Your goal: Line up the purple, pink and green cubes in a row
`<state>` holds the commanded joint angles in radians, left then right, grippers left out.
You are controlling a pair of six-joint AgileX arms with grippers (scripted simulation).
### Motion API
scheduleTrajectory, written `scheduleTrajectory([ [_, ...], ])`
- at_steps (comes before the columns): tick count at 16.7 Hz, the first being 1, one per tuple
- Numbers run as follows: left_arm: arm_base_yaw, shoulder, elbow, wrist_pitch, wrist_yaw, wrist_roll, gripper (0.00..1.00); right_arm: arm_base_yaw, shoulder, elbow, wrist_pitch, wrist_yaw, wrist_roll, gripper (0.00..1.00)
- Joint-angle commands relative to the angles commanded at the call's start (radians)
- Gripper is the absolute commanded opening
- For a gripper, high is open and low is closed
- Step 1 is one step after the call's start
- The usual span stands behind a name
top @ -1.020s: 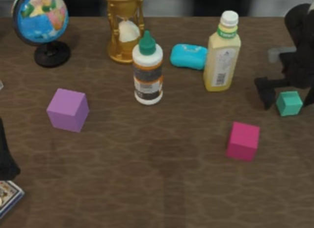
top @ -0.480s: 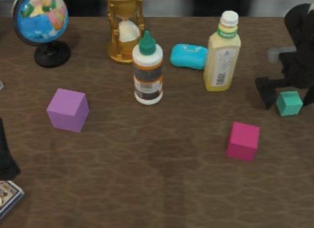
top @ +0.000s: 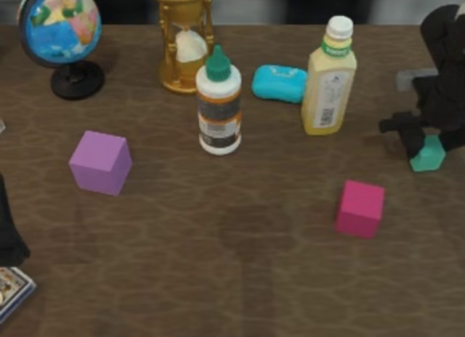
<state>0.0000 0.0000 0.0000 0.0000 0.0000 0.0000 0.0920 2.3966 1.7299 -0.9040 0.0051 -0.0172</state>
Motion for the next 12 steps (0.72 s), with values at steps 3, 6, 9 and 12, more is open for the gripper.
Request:
scheduleTrajectory([
  [3, 0.0, 0.0, 0.0, 0.0, 0.0, 0.0, 1.0, 0.0, 0.0, 0.0, 0.0, 0.0, 0.0, 0.0],
  [6, 0.0, 0.0, 0.0, 0.0, 0.0, 0.0, 1.0, 0.0, 0.0, 0.0, 0.0, 0.0, 0.0, 0.0],
  [9, 0.0, 0.0, 0.0, 0.0, 0.0, 0.0, 1.0, -0.003, -0.035, 0.011, -0.01, -0.001, 0.001, 0.0],
  [12, 0.0, 0.0, 0.0, 0.0, 0.0, 0.0, 1.0, 0.0, -0.046, 0.043, -0.052, -0.001, 0.0, 0.0],
])
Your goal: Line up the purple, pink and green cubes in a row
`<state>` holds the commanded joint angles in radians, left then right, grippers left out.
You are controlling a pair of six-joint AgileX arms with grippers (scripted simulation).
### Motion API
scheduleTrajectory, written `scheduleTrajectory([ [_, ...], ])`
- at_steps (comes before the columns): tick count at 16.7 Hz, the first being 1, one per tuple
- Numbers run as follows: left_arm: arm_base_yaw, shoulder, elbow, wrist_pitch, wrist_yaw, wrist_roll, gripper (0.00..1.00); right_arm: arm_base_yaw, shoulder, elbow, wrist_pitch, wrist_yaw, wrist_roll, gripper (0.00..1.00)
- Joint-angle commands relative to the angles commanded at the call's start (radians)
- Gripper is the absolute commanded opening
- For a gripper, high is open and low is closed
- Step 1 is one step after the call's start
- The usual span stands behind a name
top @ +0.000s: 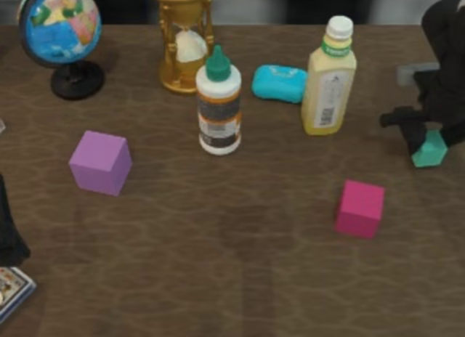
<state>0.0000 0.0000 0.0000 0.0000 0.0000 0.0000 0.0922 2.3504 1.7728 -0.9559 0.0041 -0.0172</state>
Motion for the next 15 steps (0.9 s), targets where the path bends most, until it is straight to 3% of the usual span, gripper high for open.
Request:
scheduleTrajectory([
  [5, 0.0, 0.0, 0.0, 0.0, 0.0, 0.0, 1.0, 0.005, -0.057, 0.105, -0.171, -0.001, 0.0, 0.0],
  [11, 0.0, 0.0, 0.0, 0.0, 0.0, 0.0, 1.0, 0.003, -0.066, 0.113, -0.184, -0.001, 0.003, 0.0],
  [15, 0.0, 0.0, 0.0, 0.0, 0.0, 0.0, 1.0, 0.104, -0.141, 0.018, -0.162, 0.003, 0.114, 0.0],
])
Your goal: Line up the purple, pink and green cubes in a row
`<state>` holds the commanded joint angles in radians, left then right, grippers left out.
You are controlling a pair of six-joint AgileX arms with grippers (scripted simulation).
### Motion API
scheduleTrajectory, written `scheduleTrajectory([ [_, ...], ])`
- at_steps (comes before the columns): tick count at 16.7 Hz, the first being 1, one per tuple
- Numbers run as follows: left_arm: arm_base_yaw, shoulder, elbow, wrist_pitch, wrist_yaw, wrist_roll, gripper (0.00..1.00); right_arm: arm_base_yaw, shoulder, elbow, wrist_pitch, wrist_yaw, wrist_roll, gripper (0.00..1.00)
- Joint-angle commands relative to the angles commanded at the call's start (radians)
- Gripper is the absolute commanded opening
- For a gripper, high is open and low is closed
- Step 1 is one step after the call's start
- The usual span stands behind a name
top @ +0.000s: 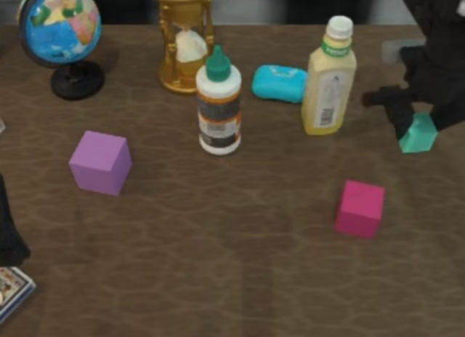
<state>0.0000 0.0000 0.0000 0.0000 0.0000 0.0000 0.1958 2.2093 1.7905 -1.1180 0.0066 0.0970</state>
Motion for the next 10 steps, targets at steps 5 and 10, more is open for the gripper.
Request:
scheduleTrajectory([
  [5, 0.0, 0.0, 0.0, 0.0, 0.0, 0.0, 1.0, 0.248, -0.184, -0.254, 0.049, 0.007, 0.311, 0.0],
  [10, 0.0, 0.0, 0.0, 0.0, 0.0, 0.0, 1.0, 0.48, -0.367, -0.488, 0.103, 0.014, 0.58, 0.0],
])
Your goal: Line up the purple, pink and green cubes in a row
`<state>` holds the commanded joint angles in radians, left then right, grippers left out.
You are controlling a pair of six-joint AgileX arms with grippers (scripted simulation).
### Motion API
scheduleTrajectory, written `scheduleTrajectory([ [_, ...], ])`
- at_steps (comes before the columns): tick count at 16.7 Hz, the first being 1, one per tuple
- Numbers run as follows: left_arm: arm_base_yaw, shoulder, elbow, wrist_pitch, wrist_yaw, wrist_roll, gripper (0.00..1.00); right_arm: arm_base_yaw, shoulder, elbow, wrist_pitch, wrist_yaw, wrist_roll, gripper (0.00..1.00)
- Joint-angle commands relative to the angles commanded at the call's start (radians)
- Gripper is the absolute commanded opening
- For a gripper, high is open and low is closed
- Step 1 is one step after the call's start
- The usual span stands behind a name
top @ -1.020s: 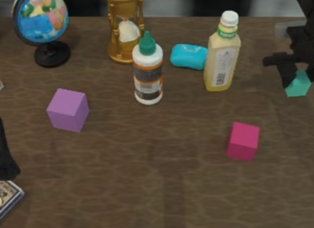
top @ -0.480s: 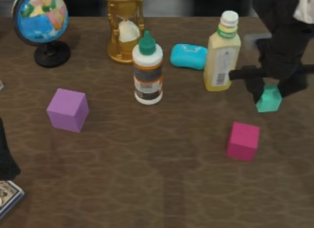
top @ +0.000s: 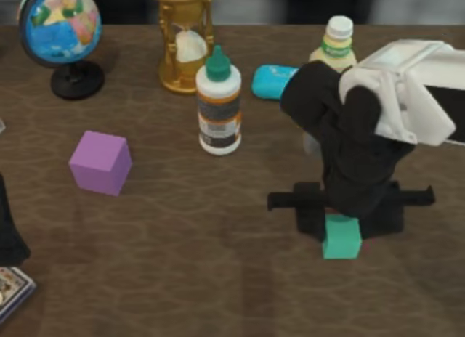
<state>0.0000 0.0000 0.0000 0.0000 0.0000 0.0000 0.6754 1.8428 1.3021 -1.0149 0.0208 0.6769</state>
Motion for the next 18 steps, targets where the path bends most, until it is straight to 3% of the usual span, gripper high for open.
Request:
scheduleTrajectory([
  [2, 0.0, 0.0, 0.0, 0.0, 0.0, 0.0, 1.0, 0.038, -0.035, -0.037, 0.012, 0.003, 0.038, 0.0],
  [8, 0.0, 0.0, 0.0, 0.0, 0.0, 0.0, 1.0, 0.038, -0.028, -0.049, 0.028, 0.001, 0.041, 0.0],
  [15, 0.0, 0.0, 0.0, 0.0, 0.0, 0.0, 1.0, 0.044, 0.064, -0.183, 0.26, 0.002, 0.047, 0.0],
  [18, 0.0, 0.0, 0.0, 0.0, 0.0, 0.0, 1.0, 0.045, 0.074, -0.197, 0.282, 0.004, 0.047, 0.0],
])
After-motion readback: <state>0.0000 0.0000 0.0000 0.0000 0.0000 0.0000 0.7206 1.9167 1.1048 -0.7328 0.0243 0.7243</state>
